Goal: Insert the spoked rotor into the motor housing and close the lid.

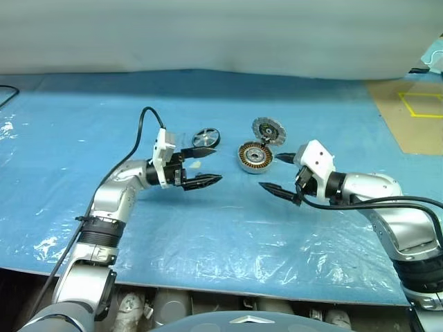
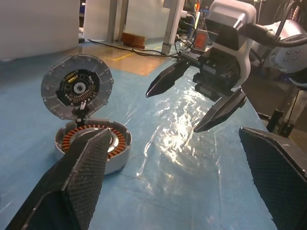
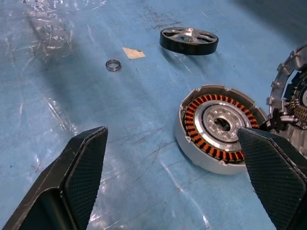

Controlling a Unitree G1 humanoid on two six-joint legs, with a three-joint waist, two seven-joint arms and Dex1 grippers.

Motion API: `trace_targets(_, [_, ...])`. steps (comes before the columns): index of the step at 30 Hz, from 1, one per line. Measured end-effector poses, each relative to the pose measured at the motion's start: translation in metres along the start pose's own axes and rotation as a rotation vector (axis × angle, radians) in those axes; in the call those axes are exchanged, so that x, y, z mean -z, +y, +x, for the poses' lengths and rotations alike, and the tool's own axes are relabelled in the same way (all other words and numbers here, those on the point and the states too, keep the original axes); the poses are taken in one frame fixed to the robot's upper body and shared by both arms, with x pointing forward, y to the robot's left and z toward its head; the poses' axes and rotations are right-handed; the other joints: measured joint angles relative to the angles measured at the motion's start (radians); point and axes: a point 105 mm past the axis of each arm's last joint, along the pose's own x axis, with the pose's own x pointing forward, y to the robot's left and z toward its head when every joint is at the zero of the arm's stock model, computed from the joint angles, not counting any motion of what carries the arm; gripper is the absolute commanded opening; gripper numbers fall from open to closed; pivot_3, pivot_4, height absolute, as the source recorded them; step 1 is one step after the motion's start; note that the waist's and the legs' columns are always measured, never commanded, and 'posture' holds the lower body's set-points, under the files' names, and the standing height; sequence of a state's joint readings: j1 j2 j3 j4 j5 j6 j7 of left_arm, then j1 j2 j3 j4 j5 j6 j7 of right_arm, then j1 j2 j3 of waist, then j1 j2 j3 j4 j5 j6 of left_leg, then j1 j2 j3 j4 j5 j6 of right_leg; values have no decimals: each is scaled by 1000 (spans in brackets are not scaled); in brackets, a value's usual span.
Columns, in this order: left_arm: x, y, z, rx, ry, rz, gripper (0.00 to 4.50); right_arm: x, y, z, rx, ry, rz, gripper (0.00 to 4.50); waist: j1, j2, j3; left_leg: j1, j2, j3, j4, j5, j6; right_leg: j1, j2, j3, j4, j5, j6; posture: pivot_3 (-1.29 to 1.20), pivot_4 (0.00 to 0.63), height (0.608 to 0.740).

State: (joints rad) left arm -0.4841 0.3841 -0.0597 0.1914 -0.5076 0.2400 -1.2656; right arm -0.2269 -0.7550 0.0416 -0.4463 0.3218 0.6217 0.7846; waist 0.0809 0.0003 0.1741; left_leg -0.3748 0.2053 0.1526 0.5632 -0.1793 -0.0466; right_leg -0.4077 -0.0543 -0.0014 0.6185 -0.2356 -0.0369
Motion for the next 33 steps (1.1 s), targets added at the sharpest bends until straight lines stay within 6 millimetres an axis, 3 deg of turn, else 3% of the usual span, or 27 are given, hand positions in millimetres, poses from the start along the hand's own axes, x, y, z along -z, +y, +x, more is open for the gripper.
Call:
trace_targets(5, [0, 1, 0, -3, 4, 11, 4480, -1, -1, -3, -20, 19, -22, 4500, 1, 0, 0, 0, 0, 0, 2, 0, 0, 1, -1, 1, 0, 0, 0, 0, 150, 740])
trace_targets(10, [-5, 4, 3, -20, -22, 30, 4480, -17, -10, -2, -42, -7, -68, 4500, 0, 0, 0, 1, 0, 0, 3, 0, 0, 1, -1, 1, 2, 0, 0, 0, 150, 740])
trace_targets(16, [7, -8, -15, -62, 16, 11, 4480, -15, -4, 4, -86, -11, -51, 4500, -5, 0, 0, 0, 0, 0, 0, 0, 0, -1, 0, -1, 1, -1, -1, 0, 150, 740])
trace_targets(25, [-3, -1, -28, -135, 29, 55, 4480, -13, -2, 19, -107, -37, -21, 4500, -4, 0, 0, 1, 0, 0, 3, 0, 0, 1, -1, -1, 3, -1, -1, 0, 150, 740])
trace_targets(33, [-4, 9, -30, -160, 41, 92, 4480, 3, -4, 23, -59, -11, -4, 4500, -4, 0, 0, 0, 0, 0, 2, 0, 0, 0, -1, -1, 3, -1, -1, 0, 150, 740])
